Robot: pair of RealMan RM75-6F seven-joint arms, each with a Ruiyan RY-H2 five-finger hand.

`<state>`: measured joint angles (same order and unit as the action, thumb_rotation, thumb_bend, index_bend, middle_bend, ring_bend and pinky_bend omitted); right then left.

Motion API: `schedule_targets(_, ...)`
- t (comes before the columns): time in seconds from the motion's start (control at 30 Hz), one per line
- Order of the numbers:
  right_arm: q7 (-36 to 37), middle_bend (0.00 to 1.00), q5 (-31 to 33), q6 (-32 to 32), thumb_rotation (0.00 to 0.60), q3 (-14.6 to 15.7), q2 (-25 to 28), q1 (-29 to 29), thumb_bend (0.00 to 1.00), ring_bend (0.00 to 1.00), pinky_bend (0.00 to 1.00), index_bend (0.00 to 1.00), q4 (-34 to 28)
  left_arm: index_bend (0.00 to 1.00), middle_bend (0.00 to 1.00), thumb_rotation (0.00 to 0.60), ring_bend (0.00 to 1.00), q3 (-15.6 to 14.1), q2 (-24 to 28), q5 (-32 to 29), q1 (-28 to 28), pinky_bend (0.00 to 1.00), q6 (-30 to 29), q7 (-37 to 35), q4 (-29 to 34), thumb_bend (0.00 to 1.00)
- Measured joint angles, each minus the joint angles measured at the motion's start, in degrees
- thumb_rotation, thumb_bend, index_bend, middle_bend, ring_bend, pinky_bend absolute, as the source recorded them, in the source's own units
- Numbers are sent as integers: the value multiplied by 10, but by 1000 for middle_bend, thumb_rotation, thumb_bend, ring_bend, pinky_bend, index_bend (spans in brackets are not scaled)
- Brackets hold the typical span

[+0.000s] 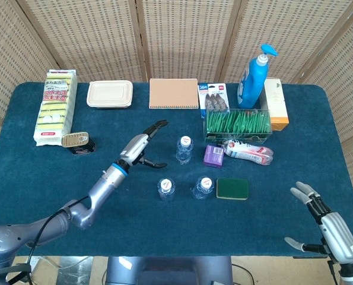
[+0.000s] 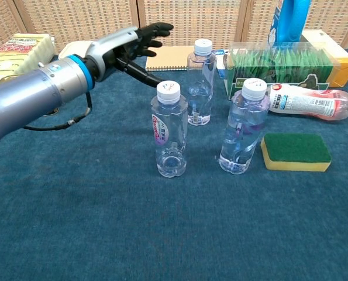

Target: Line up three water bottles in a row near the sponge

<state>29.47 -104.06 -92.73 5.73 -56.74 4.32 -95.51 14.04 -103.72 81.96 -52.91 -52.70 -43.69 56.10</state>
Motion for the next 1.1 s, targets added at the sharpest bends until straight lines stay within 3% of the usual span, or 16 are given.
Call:
schedule_targets(0.43, 3, 40, 5, 4, 600, -1, 1, 3, 0, 0, 213, 100, 1, 0, 0, 600, 0, 13, -72, -11, -49, 110, 28, -22, -80, 115)
schedule_targets(0.6, 7, 39, 5, 0, 600, -2, 3, 2, 0, 0, 213, 100, 1, 0, 5, 600, 7, 21, -91, -22, -60, 224, 38, -21, -97, 236)
schedule_targets(0.67, 10, 40, 6, -2, 600, -2, 4, 2, 0, 0, 213, 100, 2, 57, 81, 600, 65, 24, -99, -25, -64, 307, 39, -19, -104, 305)
schedule_targets(0.77, 14, 39, 6, -6, 600, -3, 5, 1, 0, 0, 213, 100, 3, 316, 315, 600, 254, 31, -112, -32, -66, 476, 35, -12, -115, 413)
schedule_targets(0.83, 15, 40, 5, -8, 600, -2, 5, 0, 0, 0, 213, 100, 4, 418, 394, 600, 323, 35, -119, -39, -68, 523, 34, -5, -121, 445)
schedule_targets(0.93, 17, 39, 1, -13, 600, -1, 6, -1, 0, 0, 213, 100, 5, 498, 459, 600, 382, 41, -123, -46, -68, 540, 31, 10, -124, 476)
schedule_targets(1.1, 18, 40, -2, -15, 600, 0, 6, -2, 0, 0, 213, 100, 5, 529, 486, 600, 407, 50, -123, -55, -62, 544, 6, 36, -114, 482)
